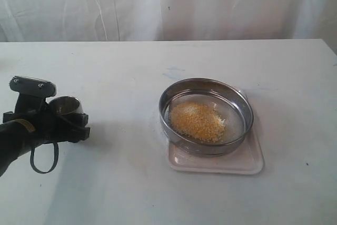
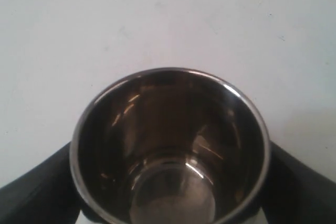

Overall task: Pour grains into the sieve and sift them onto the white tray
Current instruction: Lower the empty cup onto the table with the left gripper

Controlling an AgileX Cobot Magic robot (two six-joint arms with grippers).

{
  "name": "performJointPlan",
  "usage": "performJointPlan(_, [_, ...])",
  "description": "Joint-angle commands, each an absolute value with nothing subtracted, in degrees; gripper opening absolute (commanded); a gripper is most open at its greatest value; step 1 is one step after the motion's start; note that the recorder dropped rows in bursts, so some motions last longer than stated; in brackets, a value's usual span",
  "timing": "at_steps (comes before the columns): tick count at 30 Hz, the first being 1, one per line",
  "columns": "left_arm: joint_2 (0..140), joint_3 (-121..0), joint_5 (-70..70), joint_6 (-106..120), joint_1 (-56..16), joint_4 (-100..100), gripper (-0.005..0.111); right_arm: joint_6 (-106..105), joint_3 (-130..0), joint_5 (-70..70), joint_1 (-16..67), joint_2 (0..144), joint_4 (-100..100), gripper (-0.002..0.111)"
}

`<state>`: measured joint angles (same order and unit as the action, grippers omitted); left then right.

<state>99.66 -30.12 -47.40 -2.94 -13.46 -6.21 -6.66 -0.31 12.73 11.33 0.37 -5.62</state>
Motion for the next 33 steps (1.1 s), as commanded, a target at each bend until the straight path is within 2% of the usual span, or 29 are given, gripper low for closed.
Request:
performJointPlan(1, [101.92, -29.68, -50.38, -4.83, -13.13, -5.30, 0.000, -6.68, 0.00, 11.97, 11.56, 0.00, -5.68, 0.000])
performJointPlan(9, [104.77, -29.68, -54.56, -5.60, -13.24, -5.53, 0.001, -6.68, 0.00, 11.97, 11.56, 0.00, -5.68, 0.000])
performJointPlan(12, [104.77, -29.68, -54.69, -5.60, -13.24, -5.53, 0.015, -6.68, 0.00, 11.97, 11.56, 0.00, -5.68, 0.000])
performJointPlan(18, [104.77, -29.68, -55.81, -5.60, -13.24, -5.53, 0.061, -6.68, 0.00, 11.97, 11.56, 0.00, -5.68, 0.000])
performJointPlan(21, [104.77, -29.68, -55.81, -7.14, -13.24, -5.53, 0.075, -6.68, 0.00, 11.97, 11.56, 0.00, -5.68, 0.000])
performJointPlan(27, [104.77, -29.68, -55.81, -9.03, -13.24, -5.42, 0.091, -6.68, 0.00, 11.97, 11.56, 0.00, -5.68, 0.000])
performJointPlan(33, [104.77, -29.68, -55.27, -8.93, -13.24, -5.42, 0.093, -6.68, 0.00, 11.97, 11.56, 0.00, -5.68, 0.000])
